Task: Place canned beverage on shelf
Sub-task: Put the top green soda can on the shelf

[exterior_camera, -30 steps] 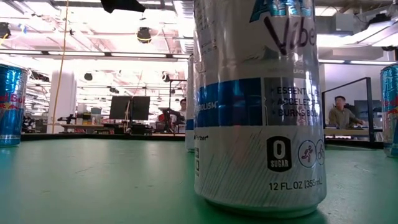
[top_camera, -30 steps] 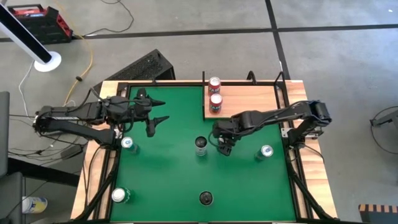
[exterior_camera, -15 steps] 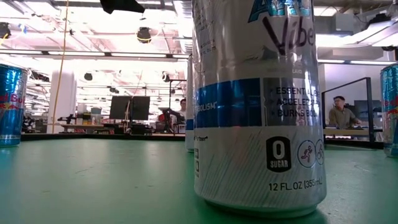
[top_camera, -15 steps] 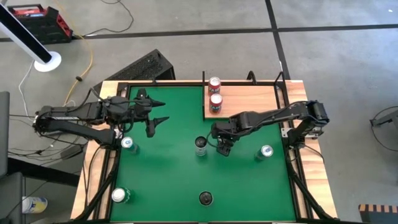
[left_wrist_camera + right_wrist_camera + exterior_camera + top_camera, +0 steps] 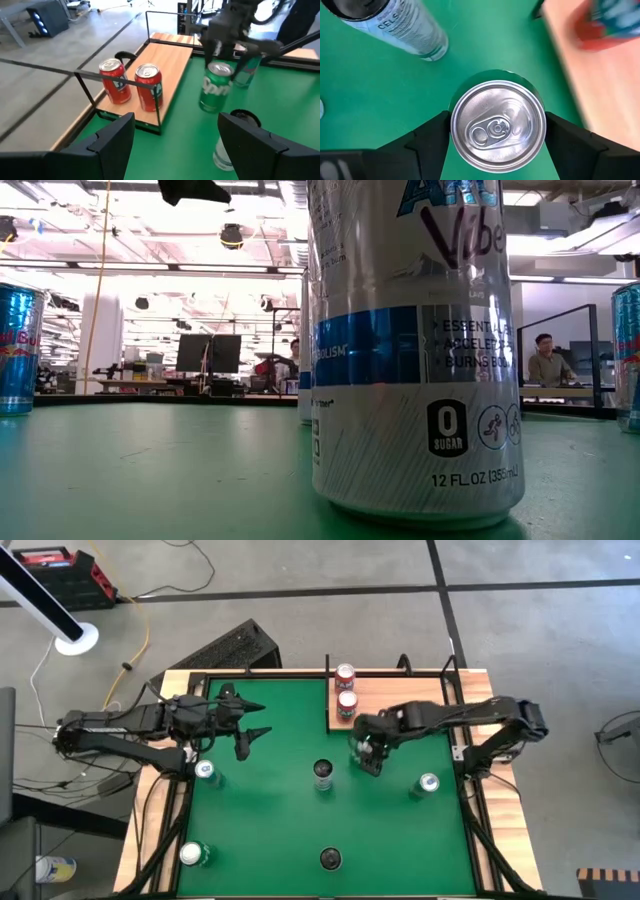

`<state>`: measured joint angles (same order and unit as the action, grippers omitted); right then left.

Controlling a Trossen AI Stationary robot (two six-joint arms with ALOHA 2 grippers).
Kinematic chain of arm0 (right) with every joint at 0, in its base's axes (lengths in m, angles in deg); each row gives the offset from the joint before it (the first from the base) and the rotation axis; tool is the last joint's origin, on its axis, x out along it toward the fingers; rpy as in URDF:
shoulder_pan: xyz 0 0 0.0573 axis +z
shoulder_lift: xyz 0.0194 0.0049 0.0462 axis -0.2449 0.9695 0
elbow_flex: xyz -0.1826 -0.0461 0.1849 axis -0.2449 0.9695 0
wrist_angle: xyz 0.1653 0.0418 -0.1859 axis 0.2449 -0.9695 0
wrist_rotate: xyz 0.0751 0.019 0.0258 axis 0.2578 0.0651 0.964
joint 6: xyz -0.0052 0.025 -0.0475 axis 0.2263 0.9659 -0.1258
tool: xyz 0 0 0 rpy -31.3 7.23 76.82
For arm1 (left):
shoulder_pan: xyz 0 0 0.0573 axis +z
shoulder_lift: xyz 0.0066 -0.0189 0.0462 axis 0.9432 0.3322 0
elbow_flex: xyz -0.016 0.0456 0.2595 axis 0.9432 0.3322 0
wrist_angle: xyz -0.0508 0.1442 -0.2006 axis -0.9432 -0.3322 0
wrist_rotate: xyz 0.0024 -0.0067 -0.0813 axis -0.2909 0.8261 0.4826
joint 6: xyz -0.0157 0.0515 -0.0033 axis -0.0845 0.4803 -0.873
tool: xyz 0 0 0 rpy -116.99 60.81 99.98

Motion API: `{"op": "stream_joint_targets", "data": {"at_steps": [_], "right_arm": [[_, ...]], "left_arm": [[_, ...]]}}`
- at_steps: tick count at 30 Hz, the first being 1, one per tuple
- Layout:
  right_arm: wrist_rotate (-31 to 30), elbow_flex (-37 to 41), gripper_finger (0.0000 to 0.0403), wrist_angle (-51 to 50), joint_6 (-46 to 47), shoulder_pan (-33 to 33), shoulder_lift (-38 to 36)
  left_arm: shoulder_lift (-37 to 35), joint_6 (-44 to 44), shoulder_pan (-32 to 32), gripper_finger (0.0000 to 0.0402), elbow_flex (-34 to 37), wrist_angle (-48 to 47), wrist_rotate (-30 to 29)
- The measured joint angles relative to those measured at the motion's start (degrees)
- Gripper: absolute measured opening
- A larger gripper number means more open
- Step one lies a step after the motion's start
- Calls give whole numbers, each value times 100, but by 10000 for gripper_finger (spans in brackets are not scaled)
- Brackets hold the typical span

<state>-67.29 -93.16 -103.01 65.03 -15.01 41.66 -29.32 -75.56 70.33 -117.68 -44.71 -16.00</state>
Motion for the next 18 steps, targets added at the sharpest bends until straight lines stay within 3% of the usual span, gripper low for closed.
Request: {"op": "stream_joint_targets", "data": {"at_steps": [7,18], "right_arm": [[170,-2,307,-326,-1063,-661,-589],[553,-4,307,-543,-2766,-1960,-810]], "left_arm": [[-251,-442,0,270,-4,-42,74],[-576,-714,-1,270,-4,-104,-94]]}}
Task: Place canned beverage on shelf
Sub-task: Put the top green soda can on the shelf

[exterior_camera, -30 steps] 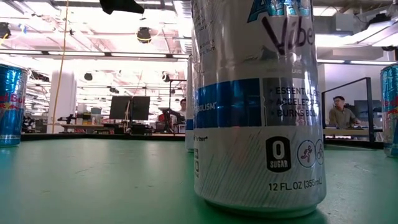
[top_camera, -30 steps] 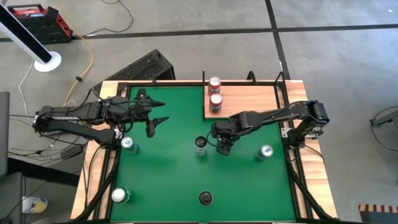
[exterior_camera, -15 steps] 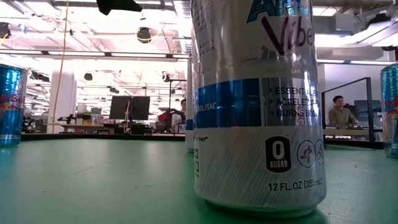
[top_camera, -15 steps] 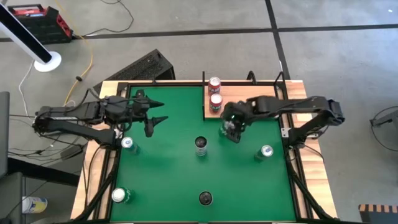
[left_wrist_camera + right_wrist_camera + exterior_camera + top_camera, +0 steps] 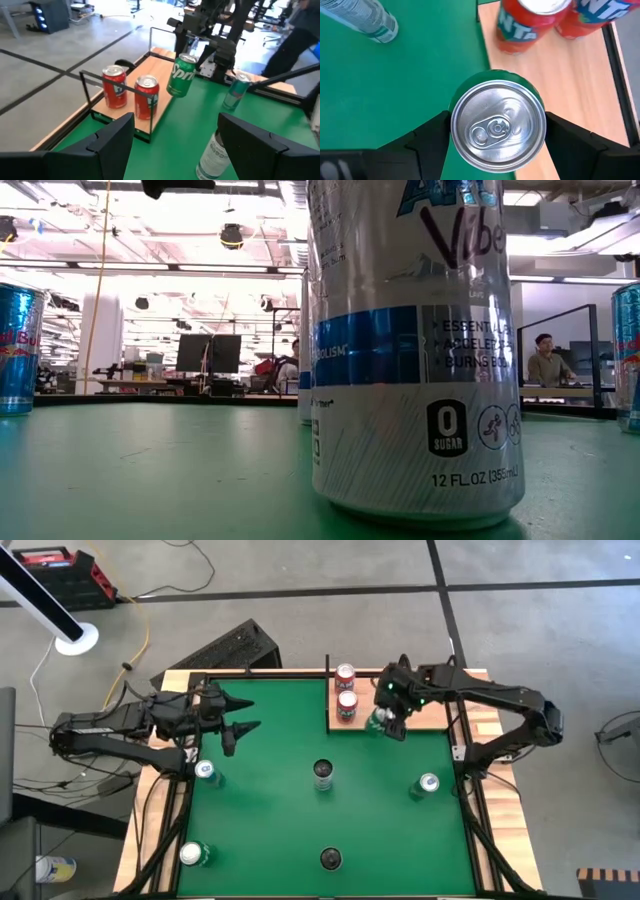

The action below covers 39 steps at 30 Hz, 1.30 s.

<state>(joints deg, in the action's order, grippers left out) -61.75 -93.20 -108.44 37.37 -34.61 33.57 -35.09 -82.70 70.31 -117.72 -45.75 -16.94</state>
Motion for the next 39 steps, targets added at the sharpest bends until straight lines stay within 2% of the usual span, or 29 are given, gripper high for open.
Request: {"op": "stream_joint_targets", "data": {"at_steps": [7,13,19,27,33,39], "right_arm": [[462,0,307,57,-1092,-966,184],[572,2,307,44,-1747,-1533,693],[644,-24,312,31,-1990,-1676,904],[603,6,367,-18,-1992,-1674,807],[565,7,373,-24,-1989,-1674,554],[165,7,375,-291,-1650,-1674,178]], "left_arm": [[-12,-44,1,270,0,-14,-188],[-14,-157,-1,270,0,-11,-303],[-14,-284,-1,270,0,-11,-319],[-14,-291,-1,270,0,-11,-317],[-14,-252,-1,270,0,-11,-318],[-14,-173,1,270,2,-9,-324]]}}
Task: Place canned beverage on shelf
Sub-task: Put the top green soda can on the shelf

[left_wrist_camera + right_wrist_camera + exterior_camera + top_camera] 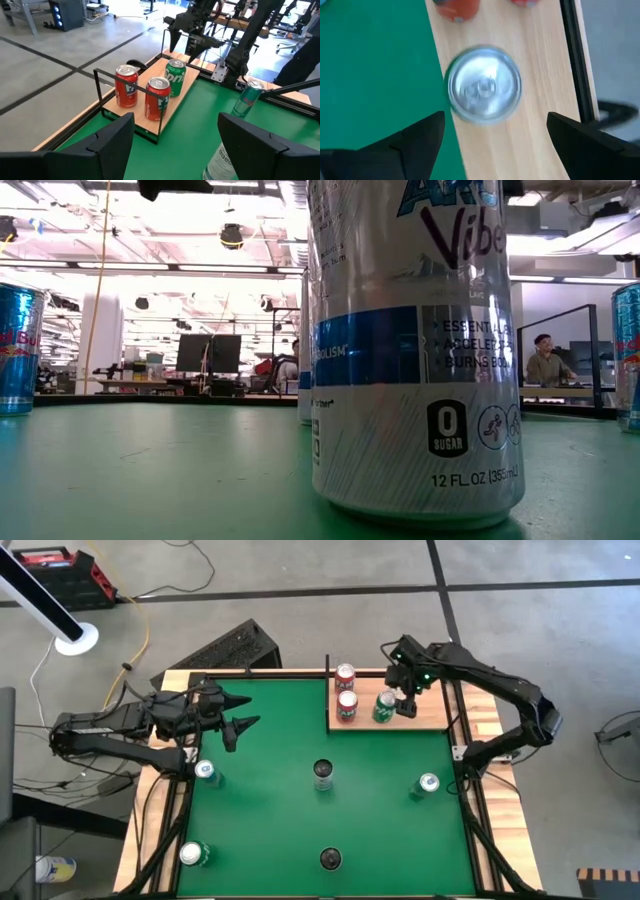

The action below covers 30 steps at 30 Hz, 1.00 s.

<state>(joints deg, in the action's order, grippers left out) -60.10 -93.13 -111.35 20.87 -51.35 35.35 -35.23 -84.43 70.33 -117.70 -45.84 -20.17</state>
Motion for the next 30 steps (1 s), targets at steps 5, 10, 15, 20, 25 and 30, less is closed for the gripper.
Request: {"op": "stream_joint_targets", "data": {"at_steps": [5,10,15,20,25,30], "right_arm": [[145,40,368,-493,903,-2,-441],[660,949,310,-109,1469,0,-1284],[1105,1944,197,978,1945,0,-1847],[1176,2138,34,1208,2012,-10,-1553],[1178,2140,24,1389,1965,-94,-1030],[1192,2142,15,1636,1898,-168,-682]], "left_arm": [[0,2,0,270,0,0,26],[0,2,0,270,0,-2,32],[0,92,0,270,0,0,12],[0,200,65,270,0,72,-145],[0,195,214,270,0,81,-99],[0,190,232,270,0,81,9]]}}
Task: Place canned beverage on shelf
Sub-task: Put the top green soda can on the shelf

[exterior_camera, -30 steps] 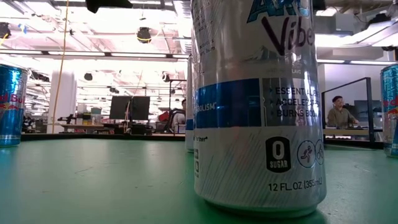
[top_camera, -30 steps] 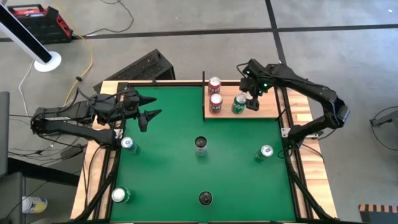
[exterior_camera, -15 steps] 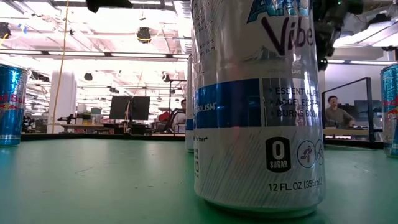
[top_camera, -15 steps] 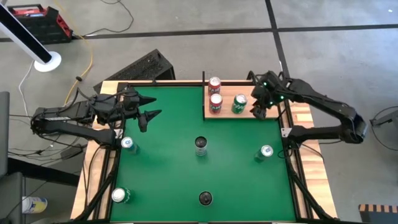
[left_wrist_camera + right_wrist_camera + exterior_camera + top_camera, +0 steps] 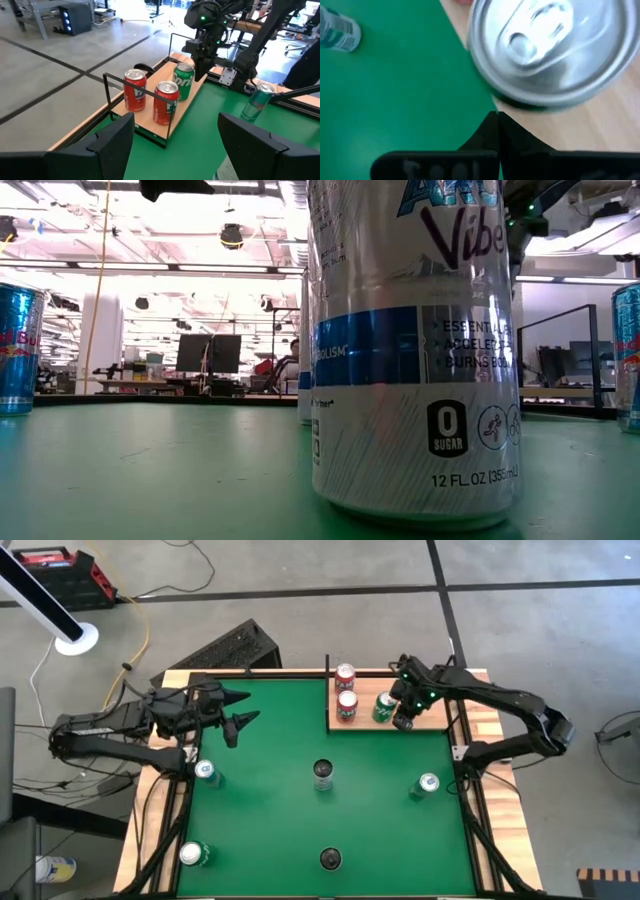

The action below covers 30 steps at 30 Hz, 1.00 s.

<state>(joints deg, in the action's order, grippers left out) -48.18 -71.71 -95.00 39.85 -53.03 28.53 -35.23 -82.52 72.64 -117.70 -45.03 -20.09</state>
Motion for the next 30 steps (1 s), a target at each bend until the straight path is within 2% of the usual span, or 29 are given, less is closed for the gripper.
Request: {"op": "stream_joint_targets", "data": {"at_steps": [15,21,23,26,30], "right_arm": [[-16,0,17,1171,-138,-507,139],[-15,-7,18,1548,197,-715,137],[59,-7,18,1244,247,-681,123],[524,-7,18,807,101,-472,115],[667,-7,18,1148,48,14,130]], "left_arm": [[1,-35,0,270,2,-22,11],[2,-45,0,270,2,-22,9],[1,-61,0,270,2,-24,9],[0,-152,0,270,2,-73,9],[2,-164,0,270,2,-83,9]]}}
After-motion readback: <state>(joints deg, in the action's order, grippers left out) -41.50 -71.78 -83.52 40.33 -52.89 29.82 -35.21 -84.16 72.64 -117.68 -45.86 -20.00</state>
